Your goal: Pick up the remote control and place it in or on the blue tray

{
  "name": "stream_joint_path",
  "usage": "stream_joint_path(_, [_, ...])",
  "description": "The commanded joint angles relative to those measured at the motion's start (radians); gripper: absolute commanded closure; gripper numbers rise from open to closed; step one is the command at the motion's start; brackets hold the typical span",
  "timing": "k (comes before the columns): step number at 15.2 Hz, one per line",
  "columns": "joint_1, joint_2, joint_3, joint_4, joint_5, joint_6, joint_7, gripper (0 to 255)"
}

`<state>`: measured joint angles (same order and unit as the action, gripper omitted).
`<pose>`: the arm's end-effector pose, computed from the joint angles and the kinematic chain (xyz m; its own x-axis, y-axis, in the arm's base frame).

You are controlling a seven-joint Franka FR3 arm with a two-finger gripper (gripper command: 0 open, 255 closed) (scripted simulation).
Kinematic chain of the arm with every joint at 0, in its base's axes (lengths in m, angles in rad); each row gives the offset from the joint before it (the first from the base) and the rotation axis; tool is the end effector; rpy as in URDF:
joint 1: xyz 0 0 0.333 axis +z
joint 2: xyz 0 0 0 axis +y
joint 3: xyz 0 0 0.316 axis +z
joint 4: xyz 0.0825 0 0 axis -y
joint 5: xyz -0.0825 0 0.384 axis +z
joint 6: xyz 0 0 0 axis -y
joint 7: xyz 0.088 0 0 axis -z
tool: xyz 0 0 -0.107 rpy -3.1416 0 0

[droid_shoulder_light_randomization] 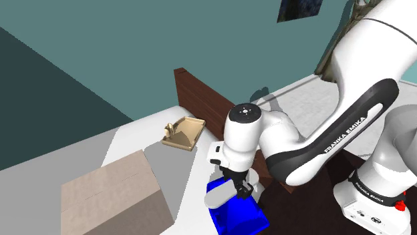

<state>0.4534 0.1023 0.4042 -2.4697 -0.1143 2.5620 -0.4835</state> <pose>0.3100 0.3644 0.2562 0.1356 0.9907 -0.0112 0.9906 -0.1353 0.0193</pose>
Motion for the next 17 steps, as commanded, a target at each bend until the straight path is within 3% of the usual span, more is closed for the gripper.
stream_joint_path(1, [0.001,0.024,-0.006,-0.005,-0.022,0.027,0.015,255])
stream_joint_path(9, [0.028,0.144,-0.051,0.000,-0.133,0.130,0.097,255])
stream_joint_path(17, [0.029,0.144,-0.052,0.000,-0.133,0.130,0.096,255])
